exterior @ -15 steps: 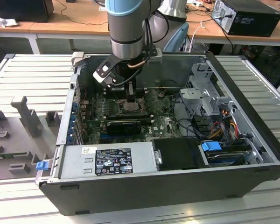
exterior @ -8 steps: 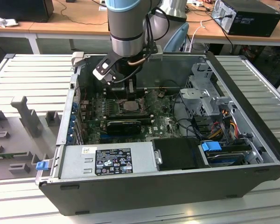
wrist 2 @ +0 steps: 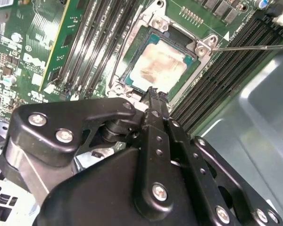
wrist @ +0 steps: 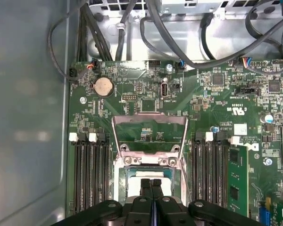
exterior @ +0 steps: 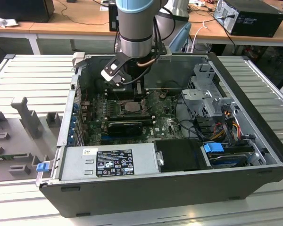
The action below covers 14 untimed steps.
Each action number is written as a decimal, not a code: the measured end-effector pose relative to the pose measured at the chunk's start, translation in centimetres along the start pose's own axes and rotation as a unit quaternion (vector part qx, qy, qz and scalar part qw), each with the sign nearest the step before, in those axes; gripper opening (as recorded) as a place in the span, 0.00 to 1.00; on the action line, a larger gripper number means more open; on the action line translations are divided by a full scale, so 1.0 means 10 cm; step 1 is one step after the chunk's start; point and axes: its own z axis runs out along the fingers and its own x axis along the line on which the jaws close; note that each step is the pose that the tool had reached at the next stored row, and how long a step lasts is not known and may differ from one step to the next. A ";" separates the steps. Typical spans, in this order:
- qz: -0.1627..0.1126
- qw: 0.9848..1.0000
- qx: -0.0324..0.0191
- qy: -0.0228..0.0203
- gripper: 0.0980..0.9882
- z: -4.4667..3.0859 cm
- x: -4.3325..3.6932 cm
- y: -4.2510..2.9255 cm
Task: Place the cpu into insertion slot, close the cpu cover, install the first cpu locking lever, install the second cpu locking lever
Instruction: 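Close the cpu cover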
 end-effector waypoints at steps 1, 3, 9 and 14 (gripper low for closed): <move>0.000 1.000 0.000 0.000 0.01 -0.017 0.003 0.002; 0.000 1.000 0.000 0.000 0.01 -0.026 0.004 0.002; 0.000 1.000 0.000 0.000 0.01 -0.233 0.032 0.020; 0.000 1.000 0.000 0.000 0.01 -0.220 0.040 0.090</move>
